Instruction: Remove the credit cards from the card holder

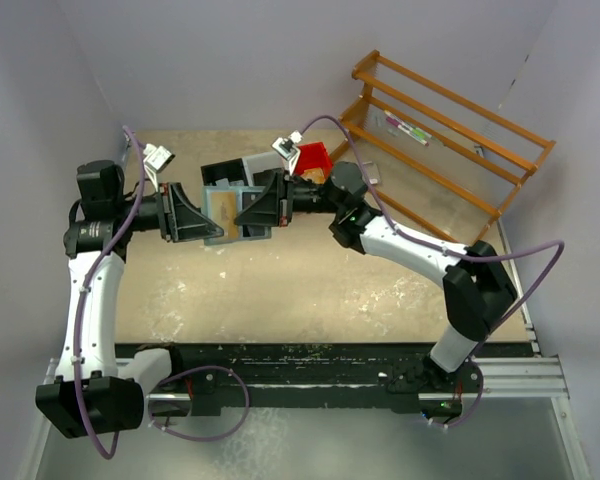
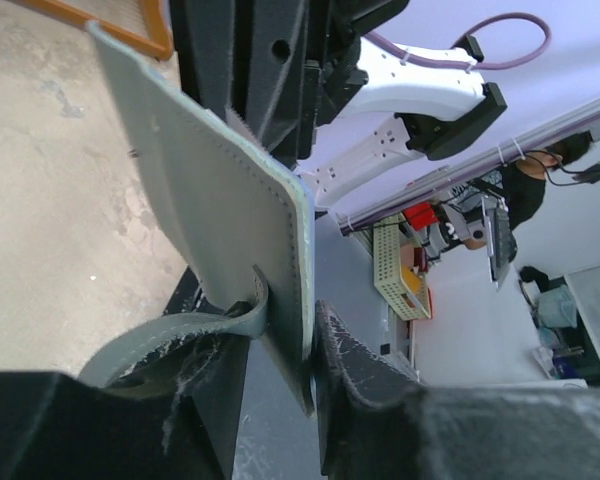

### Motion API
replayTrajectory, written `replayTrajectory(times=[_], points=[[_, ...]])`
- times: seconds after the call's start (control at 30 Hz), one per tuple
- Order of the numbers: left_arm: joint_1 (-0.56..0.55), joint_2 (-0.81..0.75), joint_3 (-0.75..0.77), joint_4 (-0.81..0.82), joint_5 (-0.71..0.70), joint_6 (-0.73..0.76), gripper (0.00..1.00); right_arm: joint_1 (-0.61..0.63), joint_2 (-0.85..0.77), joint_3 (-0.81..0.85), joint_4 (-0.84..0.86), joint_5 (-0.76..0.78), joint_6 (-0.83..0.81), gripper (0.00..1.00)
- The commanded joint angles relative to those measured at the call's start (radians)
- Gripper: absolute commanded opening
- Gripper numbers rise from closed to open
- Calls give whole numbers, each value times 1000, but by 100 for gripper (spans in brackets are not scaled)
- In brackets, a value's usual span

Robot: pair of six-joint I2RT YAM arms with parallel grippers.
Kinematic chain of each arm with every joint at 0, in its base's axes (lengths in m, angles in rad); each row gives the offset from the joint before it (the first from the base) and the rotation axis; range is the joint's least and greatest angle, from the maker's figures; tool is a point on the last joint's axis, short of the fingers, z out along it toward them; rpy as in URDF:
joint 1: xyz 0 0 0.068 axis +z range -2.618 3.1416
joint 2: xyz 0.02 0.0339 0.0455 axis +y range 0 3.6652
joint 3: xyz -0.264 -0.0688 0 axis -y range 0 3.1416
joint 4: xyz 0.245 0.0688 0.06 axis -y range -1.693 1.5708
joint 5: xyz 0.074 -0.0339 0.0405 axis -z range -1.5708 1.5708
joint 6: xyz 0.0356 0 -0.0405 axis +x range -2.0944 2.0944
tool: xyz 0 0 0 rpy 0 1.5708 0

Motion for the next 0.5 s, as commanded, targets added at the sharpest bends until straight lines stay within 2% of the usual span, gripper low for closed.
replayTrajectory(times=[0.0,0.2,0.33,0.47], points=[[-17,-15,-26,76,74,-31,37,74,9,46,135,-2,48,0],[-17,-19,-23,78,103,-35,39,85,30,25,243,-10,108,0],[-17,-16,-26,76,107,-33,30,85,21,-6,307,-23,138,0],[-17,-18,-19,77,116,-32,23,82,11,-62,461,-48,232,0]])
